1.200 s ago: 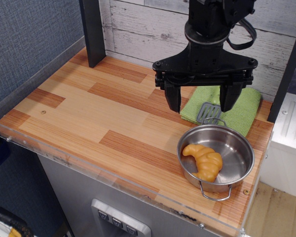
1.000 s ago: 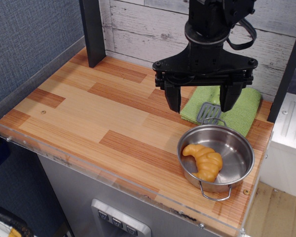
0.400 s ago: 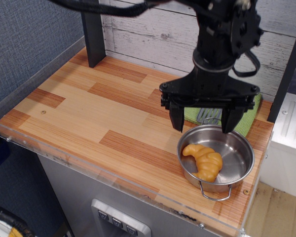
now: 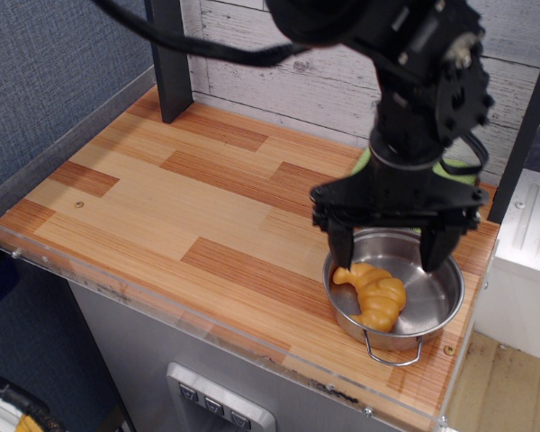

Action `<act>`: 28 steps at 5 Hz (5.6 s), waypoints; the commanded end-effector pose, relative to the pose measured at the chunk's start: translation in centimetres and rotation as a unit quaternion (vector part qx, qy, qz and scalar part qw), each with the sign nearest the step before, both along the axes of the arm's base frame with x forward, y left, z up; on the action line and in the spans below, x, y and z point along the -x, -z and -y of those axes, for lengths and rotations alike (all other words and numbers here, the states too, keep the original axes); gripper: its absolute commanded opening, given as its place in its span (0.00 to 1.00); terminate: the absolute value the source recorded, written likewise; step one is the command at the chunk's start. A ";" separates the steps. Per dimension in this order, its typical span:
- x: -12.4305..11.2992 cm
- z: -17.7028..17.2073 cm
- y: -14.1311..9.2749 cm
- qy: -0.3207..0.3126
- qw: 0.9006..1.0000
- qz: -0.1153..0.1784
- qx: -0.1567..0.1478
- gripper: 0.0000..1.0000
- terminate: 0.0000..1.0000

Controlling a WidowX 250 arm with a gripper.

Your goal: Put the croissant in the upper left of the table.

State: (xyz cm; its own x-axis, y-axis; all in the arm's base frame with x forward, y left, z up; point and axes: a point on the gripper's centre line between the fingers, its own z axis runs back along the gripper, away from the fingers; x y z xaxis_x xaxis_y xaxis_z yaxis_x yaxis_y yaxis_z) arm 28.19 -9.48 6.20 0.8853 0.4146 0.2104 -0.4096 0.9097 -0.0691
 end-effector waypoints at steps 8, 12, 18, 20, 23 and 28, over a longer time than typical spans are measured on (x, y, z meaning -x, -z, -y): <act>-1.5 0.9 3.6 -0.010 1.000 -0.012 0.016 1.00 0.00; -1.3 1.3 1.7 -0.006 1.000 0.009 0.020 0.00 0.00; -3.9 -10.8 -6.1 -0.131 0.988 0.080 0.006 0.00 0.00; -6.2 -15.8 -4.2 -0.190 0.979 0.064 -0.031 0.00 0.00; -9.7 -21.2 -0.7 -0.231 0.971 0.040 -0.053 0.00 0.00; -9.9 -22.0 1.8 -0.273 0.962 0.017 -0.016 1.00 0.00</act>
